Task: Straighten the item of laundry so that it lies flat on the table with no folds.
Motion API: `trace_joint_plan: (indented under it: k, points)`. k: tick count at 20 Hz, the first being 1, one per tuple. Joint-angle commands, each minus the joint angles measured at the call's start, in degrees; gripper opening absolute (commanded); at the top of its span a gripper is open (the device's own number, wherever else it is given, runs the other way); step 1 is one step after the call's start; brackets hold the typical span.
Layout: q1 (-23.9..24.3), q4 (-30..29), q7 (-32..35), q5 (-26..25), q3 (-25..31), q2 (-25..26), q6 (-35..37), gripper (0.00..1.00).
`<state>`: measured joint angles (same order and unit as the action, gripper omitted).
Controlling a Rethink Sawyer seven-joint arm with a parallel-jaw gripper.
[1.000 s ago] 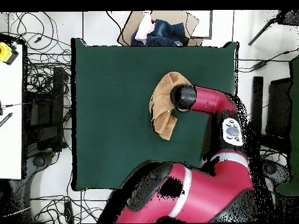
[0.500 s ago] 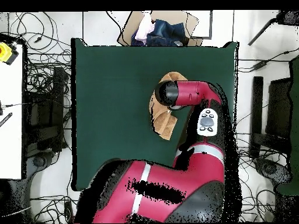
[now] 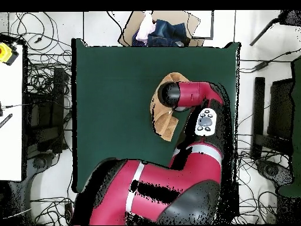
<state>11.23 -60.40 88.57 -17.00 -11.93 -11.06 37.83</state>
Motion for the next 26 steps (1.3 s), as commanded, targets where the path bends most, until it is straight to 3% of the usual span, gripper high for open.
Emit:
trace_joint_plan:
  k: [1,10,19,26]
  points:
    - [-2.77,1.27,4.71,-3.53,-3.39,2.21,8.31,1.0]
    - [-1.25,-0.47,4.82,-1.86,-1.31,1.27,4.76,1.0]
    - [-1.67,0.26,5.0,-1.96,-1.81,1.83,6.04,1.0]
    - [3.51,-6.05,2.02,5.28,7.68,-2.65,5.68,1.0]
